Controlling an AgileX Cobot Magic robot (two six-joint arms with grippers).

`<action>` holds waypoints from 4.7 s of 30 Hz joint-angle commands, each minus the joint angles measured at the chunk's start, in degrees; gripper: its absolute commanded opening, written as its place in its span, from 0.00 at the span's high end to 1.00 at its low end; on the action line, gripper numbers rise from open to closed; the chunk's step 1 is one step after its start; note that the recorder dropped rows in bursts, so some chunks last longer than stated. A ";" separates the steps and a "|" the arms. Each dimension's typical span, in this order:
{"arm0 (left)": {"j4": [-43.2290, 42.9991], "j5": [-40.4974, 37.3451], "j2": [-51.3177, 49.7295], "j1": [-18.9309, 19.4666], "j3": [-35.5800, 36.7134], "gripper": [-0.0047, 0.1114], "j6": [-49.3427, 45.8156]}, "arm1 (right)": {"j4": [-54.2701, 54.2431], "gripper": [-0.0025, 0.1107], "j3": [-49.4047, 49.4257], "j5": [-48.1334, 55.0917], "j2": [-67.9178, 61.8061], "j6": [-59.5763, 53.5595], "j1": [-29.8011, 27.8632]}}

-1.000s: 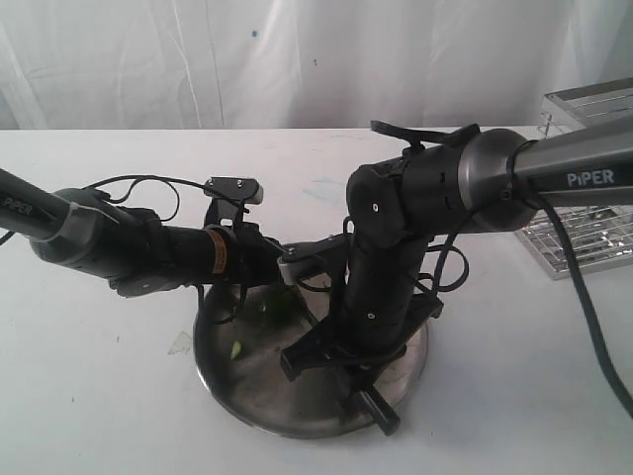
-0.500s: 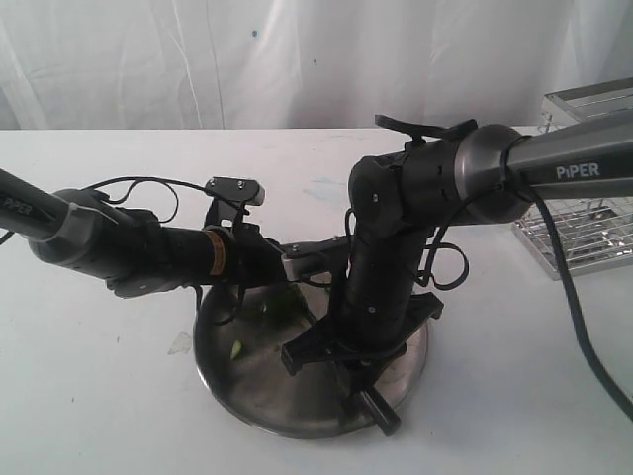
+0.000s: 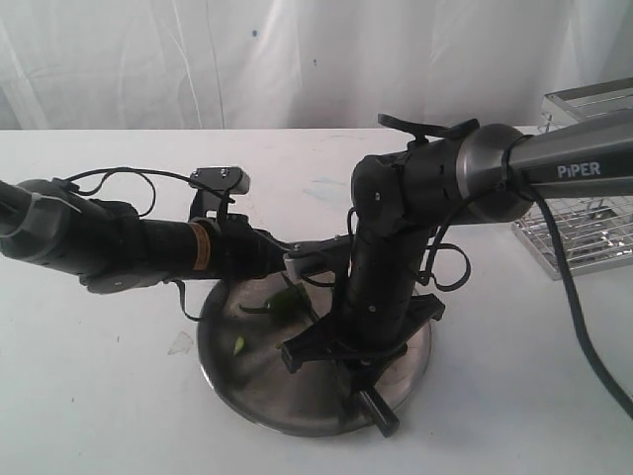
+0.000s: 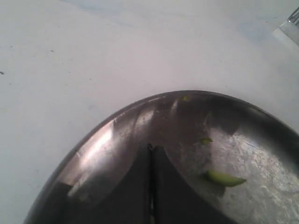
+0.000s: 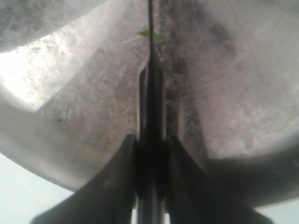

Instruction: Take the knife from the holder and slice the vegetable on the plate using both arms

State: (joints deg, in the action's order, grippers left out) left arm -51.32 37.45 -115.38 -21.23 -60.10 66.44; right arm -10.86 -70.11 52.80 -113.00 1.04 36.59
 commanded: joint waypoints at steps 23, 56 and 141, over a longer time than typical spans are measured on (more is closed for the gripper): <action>-3.32 1.89 -0.04 -0.06 2.09 0.96 2.26 | 2.71 0.98 1.43 -0.68 -2.44 0.61 -0.56; -7.59 3.26 -6.42 -0.06 2.09 0.96 4.64 | 3.31 0.98 0.75 8.98 -0.60 0.08 -0.56; -23.66 1.33 34.58 31.21 24.82 0.96 5.16 | -25.65 0.98 0.17 -1.54 -0.79 -37.30 -16.61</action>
State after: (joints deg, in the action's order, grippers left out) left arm -74.94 41.39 -81.40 9.91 -35.72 71.99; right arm -34.12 -70.09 50.39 -113.21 -33.06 20.32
